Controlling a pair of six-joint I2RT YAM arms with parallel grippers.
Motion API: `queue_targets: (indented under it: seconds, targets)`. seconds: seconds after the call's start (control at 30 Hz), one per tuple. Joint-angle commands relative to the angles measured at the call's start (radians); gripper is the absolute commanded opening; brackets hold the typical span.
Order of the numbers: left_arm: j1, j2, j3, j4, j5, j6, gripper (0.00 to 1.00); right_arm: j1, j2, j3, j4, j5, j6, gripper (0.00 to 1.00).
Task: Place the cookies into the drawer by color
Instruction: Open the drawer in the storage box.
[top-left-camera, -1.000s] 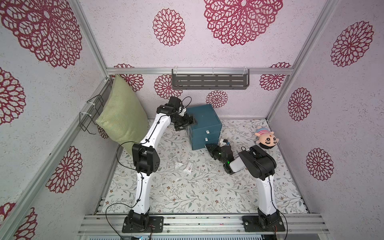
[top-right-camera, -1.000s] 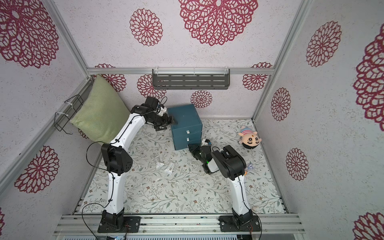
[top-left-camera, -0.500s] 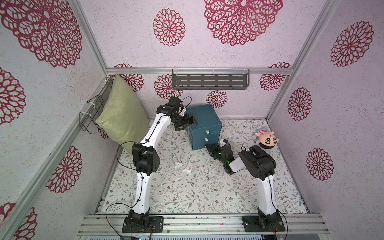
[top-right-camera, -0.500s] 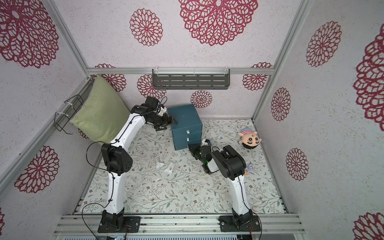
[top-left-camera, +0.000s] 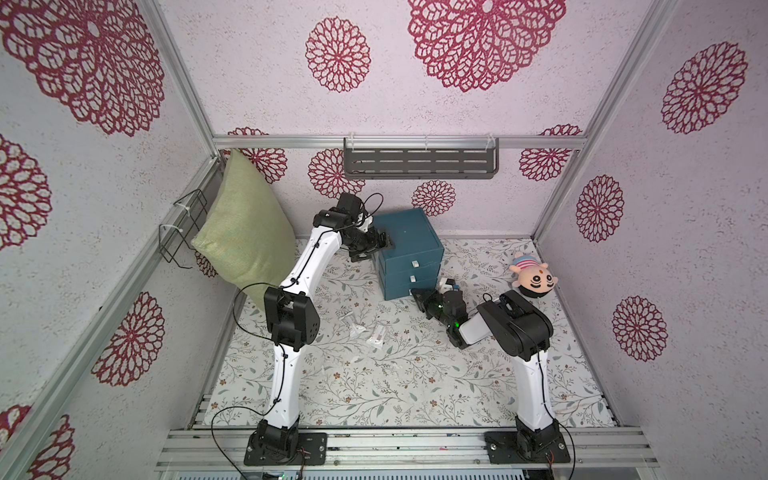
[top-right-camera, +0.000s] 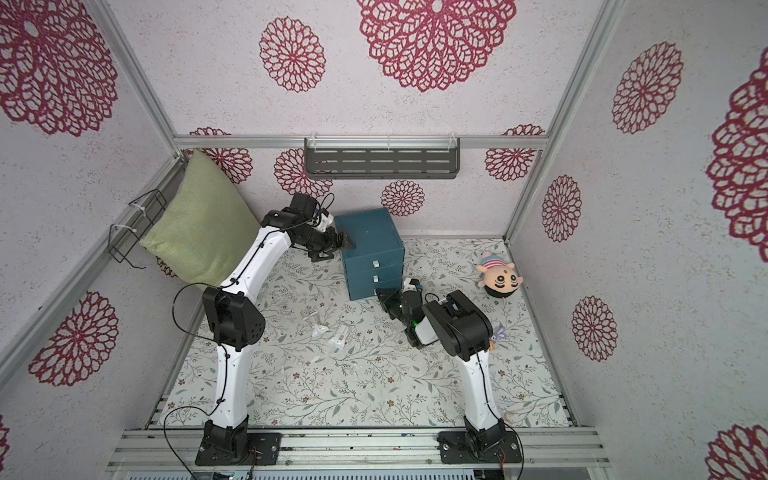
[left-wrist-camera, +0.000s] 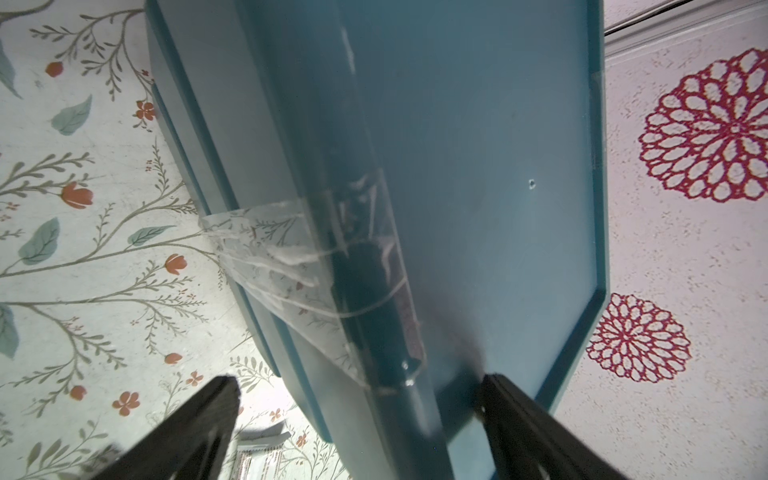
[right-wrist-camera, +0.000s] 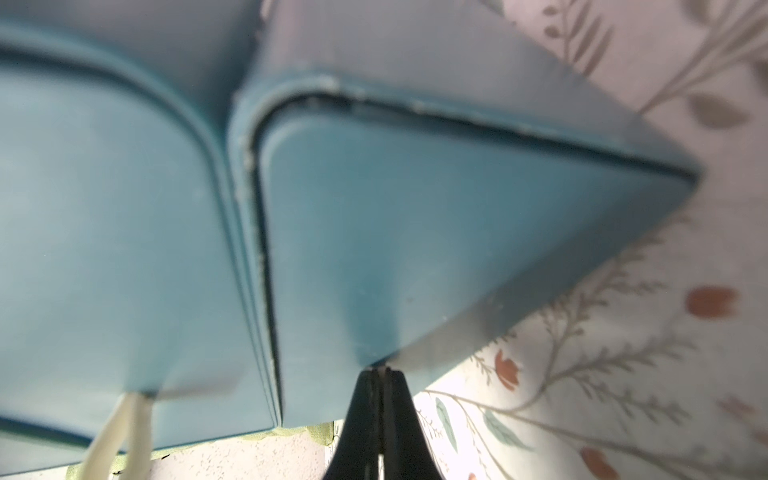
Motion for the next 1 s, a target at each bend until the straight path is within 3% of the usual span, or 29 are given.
queue_targets:
  seconds: [0.0, 0.27, 0.97]
  targets:
    - [-0.007, 0.054, -0.037, -0.062, -0.063, 0.020, 0.97, 0.003, -0.096, -0.042, -0.011, 0.024, -0.030, 0.00]
    - [-0.008, 0.054, -0.039, -0.062, -0.072, 0.022, 0.97, 0.024, -0.253, -0.136, -0.149, 0.030, -0.124, 0.00]
    - [-0.011, 0.059, -0.046, -0.061, -0.092, 0.028, 0.97, 0.098, -0.481, -0.462, -0.167, 0.078, -0.177, 0.00]
